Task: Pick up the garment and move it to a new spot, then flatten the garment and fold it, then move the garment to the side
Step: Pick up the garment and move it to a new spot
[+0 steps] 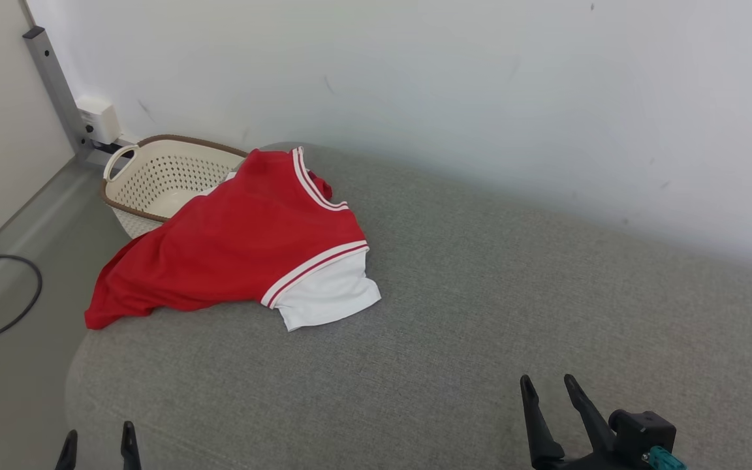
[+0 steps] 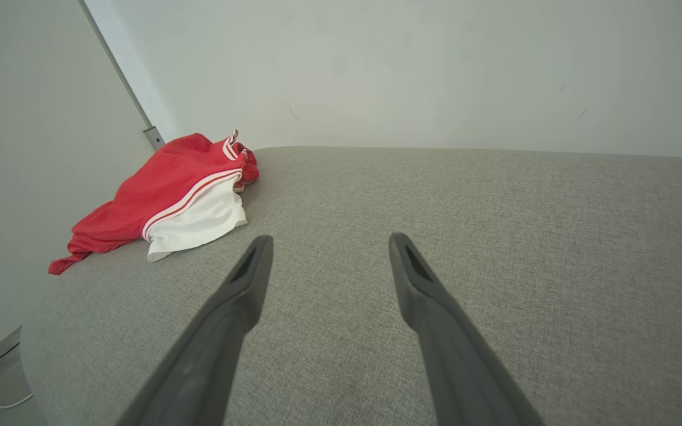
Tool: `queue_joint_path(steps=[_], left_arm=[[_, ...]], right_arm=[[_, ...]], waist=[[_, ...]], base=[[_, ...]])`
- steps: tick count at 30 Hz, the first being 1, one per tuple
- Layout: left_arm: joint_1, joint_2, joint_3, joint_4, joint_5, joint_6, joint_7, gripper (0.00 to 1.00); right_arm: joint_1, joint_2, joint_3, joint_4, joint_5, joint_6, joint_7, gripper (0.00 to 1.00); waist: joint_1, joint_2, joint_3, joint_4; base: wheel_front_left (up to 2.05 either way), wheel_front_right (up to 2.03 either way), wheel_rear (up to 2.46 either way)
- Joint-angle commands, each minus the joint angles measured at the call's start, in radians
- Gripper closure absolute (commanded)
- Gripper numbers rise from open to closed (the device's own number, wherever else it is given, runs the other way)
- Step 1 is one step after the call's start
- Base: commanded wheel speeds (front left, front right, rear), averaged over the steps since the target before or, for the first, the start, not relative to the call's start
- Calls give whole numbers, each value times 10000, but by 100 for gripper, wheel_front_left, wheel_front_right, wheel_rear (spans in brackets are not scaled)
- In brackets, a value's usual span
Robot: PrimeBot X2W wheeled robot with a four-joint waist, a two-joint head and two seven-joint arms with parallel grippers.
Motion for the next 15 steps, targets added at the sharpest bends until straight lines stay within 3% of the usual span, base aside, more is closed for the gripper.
queue_joint_path(steps=[1, 8, 15], left_arm=[[68, 21, 64, -52, -90, 15, -58, 0], [-336, -12, 224, -194, -466, -146, -58, 0], [-1823, 622, 457, 66, -988, -697, 136, 0]], right_arm=[[-104, -31, 30, 44, 62, 8, -43, 0], [-240, -30, 161, 30, 42, 8, -34, 0], [-775, -33, 492, -268, -93, 8, 92, 0]], waist=[[0, 0, 30, -100], [0, 0, 304, -686], [0, 0, 1049, -1629]], base=[[0, 0, 0], [0, 0, 0], [0, 0, 0]])
